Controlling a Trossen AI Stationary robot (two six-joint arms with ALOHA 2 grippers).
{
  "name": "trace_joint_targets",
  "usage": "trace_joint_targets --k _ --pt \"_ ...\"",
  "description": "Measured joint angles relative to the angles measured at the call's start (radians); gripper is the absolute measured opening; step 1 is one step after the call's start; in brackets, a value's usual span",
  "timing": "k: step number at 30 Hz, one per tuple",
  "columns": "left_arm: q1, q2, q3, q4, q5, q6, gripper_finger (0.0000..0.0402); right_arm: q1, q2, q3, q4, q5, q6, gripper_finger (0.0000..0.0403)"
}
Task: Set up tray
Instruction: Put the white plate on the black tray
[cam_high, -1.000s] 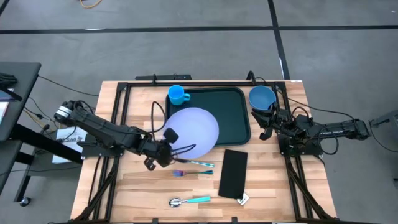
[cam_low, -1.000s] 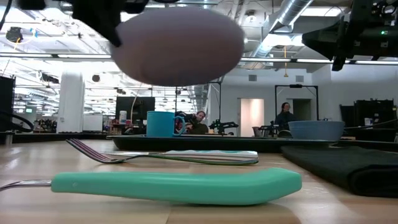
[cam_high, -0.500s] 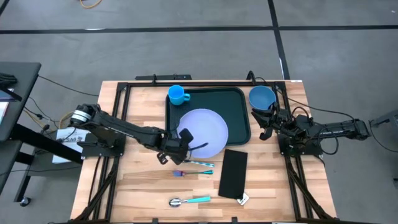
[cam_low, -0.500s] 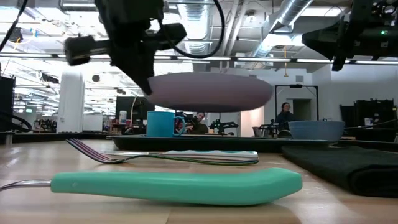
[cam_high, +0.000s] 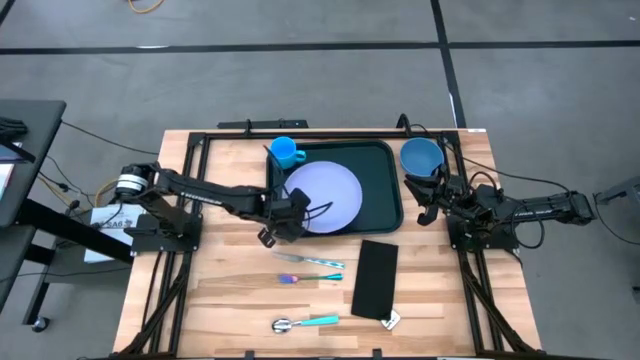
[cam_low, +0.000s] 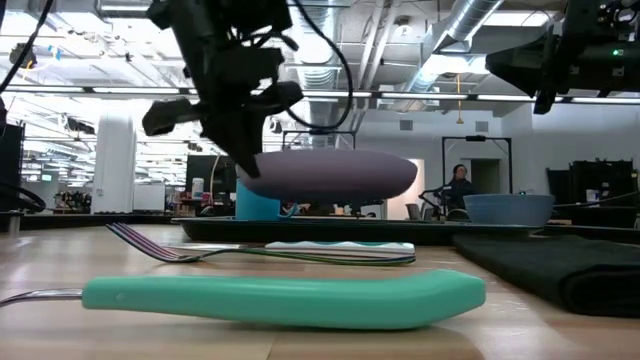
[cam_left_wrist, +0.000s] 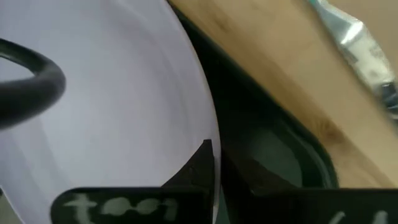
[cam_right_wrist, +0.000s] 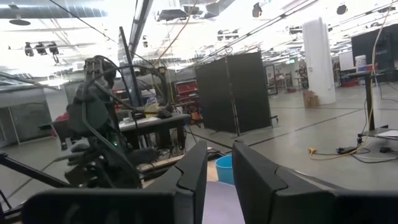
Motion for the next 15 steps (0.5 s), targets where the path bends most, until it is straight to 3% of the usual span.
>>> trace_joint_targets --k 15 --pt "0.005 -0.087 -0.182 0.167 0.001 0.016 0.0000 0.000 0.000 0.000 -0.007 0.000 0.000 0.0068"
